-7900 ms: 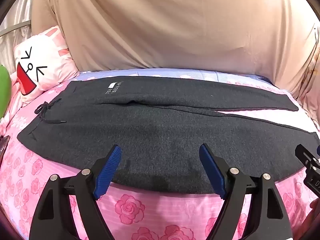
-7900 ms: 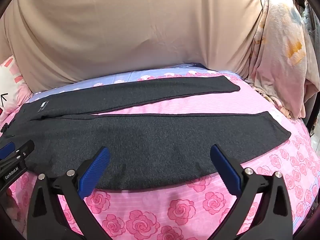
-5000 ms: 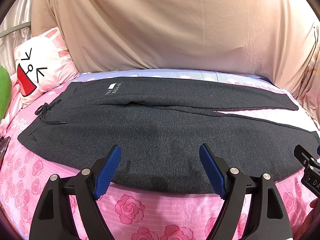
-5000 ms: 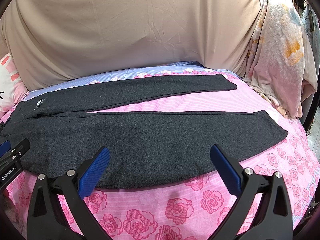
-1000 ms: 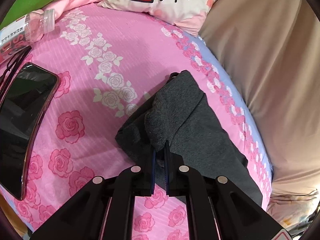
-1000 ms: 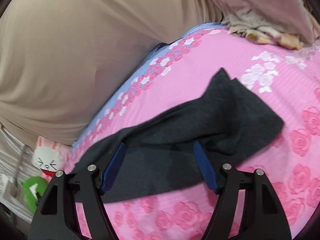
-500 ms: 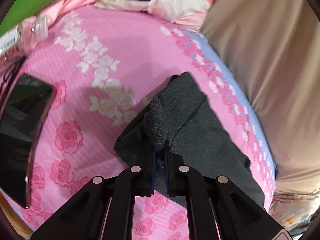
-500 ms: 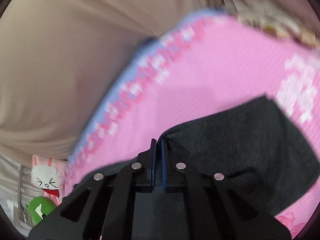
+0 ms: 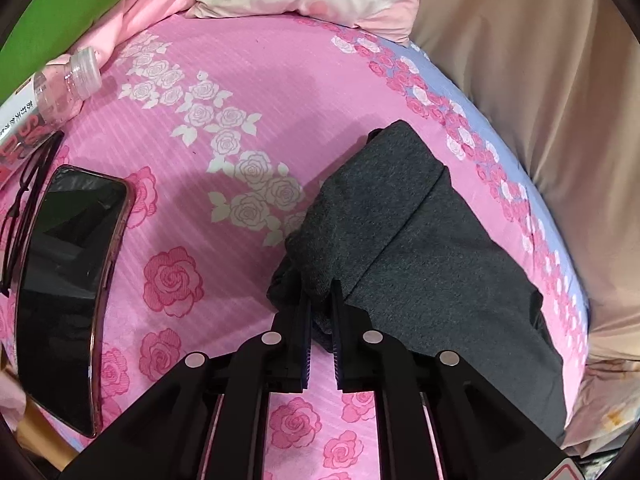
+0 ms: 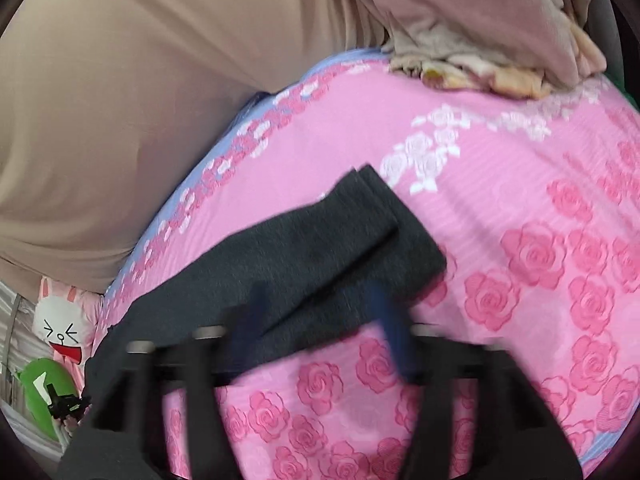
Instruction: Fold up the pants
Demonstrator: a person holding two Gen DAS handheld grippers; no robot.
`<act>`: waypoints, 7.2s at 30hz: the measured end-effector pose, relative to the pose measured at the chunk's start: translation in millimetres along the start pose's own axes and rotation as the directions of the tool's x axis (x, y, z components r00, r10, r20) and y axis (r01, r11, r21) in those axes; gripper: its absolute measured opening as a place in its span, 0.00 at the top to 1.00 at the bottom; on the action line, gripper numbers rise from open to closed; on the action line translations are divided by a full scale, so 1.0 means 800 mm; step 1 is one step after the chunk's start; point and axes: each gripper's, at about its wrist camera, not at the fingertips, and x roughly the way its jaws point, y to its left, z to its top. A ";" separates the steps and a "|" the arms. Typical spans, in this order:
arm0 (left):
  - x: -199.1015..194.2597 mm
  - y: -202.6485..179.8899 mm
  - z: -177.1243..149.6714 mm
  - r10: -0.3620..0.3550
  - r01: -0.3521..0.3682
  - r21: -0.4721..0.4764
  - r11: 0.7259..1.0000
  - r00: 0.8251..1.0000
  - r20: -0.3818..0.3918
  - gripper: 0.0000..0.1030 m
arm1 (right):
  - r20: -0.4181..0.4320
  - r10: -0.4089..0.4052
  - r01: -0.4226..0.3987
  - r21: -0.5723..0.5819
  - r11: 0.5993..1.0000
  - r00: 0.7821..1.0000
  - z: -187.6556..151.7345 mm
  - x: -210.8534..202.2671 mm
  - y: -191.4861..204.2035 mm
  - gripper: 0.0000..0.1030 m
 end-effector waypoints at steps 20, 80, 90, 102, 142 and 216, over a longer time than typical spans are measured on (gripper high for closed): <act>0.001 -0.003 0.007 0.035 -0.035 0.069 0.997 0.999 0.000 0.92 | -0.045 -0.131 0.125 -0.117 0.985 0.990 0.017 0.023 -0.014 0.98; -0.054 -0.096 -0.157 -0.313 0.222 0.287 0.932 0.893 0.324 0.20 | -0.218 0.060 -0.198 -0.692 0.695 0.974 -0.174 0.165 0.435 0.77; -0.042 -0.170 -0.200 -0.248 0.118 0.393 0.912 0.922 0.297 0.20 | 0.119 -0.232 0.251 -0.184 0.950 0.965 -0.036 0.000 0.075 0.63; 0.023 -0.281 -0.288 -0.279 0.191 0.482 0.855 0.953 0.118 0.20 | 0.090 -0.286 0.299 -0.309 0.903 0.954 0.054 0.055 0.024 0.44; 0.033 -0.330 -0.329 -0.103 -0.075 0.653 0.754 0.968 0.230 0.16 | 0.163 0.013 0.002 -0.087 0.996 0.987 0.002 -0.038 0.088 0.90; 0.080 -0.360 -0.274 -0.388 0.416 0.375 0.828 0.909 -0.152 0.90 | -0.183 0.187 -0.231 -0.262 0.937 0.965 -0.150 0.110 0.265 0.88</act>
